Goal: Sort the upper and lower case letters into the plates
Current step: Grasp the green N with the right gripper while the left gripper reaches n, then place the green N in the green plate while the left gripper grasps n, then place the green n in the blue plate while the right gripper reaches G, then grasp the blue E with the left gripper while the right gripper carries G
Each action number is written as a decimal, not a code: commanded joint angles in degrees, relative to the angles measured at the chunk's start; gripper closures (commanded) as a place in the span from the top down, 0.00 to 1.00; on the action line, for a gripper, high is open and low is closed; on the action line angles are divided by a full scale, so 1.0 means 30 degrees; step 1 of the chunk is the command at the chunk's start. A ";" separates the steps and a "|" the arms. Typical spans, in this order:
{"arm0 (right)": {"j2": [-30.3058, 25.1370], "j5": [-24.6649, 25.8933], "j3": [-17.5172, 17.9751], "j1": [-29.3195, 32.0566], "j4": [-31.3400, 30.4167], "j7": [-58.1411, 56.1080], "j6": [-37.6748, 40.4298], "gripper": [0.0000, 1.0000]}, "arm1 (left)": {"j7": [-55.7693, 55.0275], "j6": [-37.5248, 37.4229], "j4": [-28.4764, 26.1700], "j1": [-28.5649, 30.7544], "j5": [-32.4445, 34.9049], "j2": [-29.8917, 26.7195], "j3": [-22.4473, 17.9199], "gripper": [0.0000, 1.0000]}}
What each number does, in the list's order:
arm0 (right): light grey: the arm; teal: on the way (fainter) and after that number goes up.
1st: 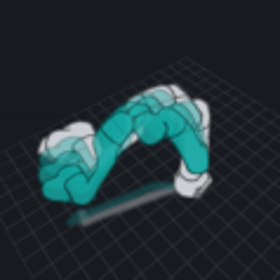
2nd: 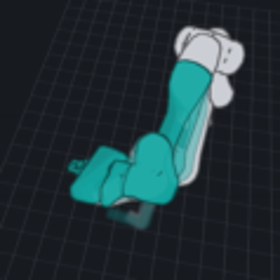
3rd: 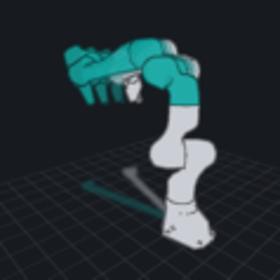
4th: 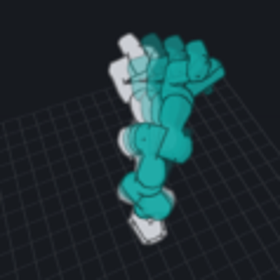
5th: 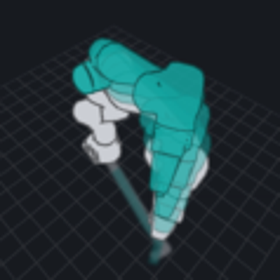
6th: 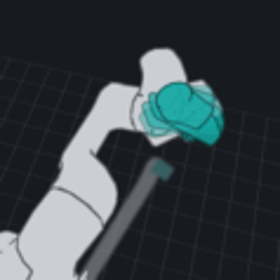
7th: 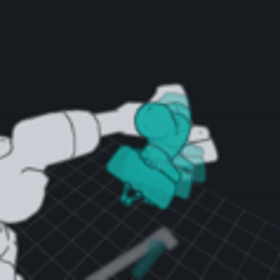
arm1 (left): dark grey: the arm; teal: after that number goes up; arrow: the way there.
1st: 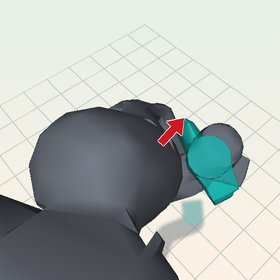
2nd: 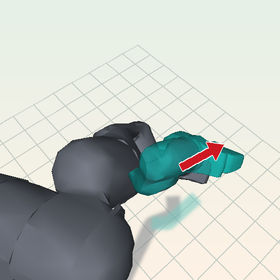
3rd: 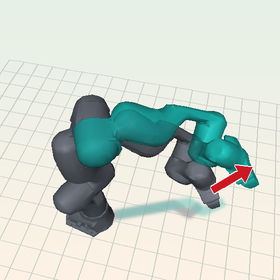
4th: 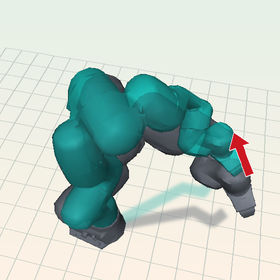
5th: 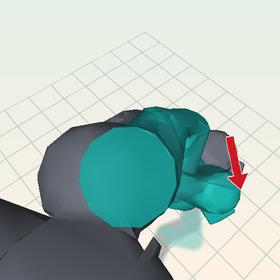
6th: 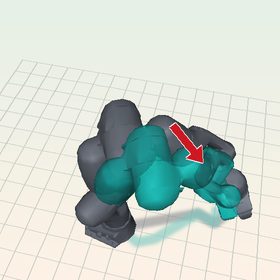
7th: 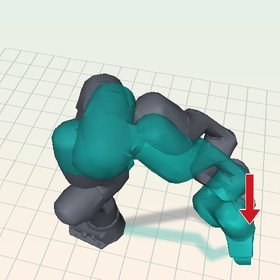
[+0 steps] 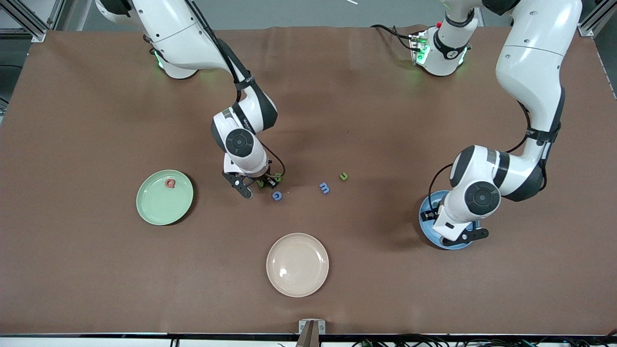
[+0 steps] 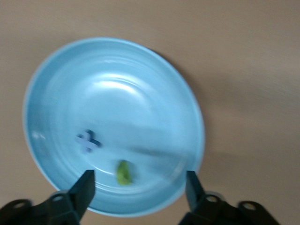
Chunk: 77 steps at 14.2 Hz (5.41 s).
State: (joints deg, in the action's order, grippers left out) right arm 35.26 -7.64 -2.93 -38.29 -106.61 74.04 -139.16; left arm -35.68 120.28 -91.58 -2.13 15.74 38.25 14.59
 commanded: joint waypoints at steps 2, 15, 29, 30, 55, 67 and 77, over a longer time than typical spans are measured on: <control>-0.0533 0.1167 -0.0135 -0.0188 -0.0761 0.0487 -0.0371 0.56 | -0.2776 -0.0075 -0.0996 -0.0170 0.0026 -0.0769 0.1752 1.00; -0.0503 0.2283 -0.0193 0.0193 -0.0819 0.0167 -0.0372 0.00 | -1.2626 0.4085 -0.3047 -0.3948 0.0319 -0.0447 0.2959 0.75; -0.3523 0.2224 -0.0194 0.8716 -0.1200 -1.5270 0.3614 0.00 | -1.5528 0.5785 -0.4131 -0.4945 0.0436 0.0462 0.2929 0.53; -0.3463 0.2224 -0.0194 0.9009 -0.1316 -1.5449 0.3294 0.00 | -1.5558 0.5814 -0.4131 -0.4975 0.0436 0.0462 0.2929 0.52; -0.0686 0.1316 0.0627 0.4360 0.1955 -0.6353 0.2031 1.00 | -0.1564 0.2035 -0.3223 0.2024 0.2252 -0.2673 0.2871 0.01; 0.3216 0.1988 0.0568 0.0780 0.5391 -0.0421 0.0771 0.94 | 0.2020 0.2826 -0.2110 0.3756 0.2252 -0.1413 0.2812 1.00; 0.3481 0.2166 0.0568 0.0282 0.5391 -0.0217 0.0566 0.64 | -0.3798 0.2621 -0.2431 0.2706 0.0934 -0.1151 0.5506 1.00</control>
State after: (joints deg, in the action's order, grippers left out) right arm 45.04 -1.34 -0.96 -36.19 -90.68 71.78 -137.15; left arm -41.27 128.59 -99.07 7.88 19.27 33.81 29.55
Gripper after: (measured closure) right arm 0.339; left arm 0.000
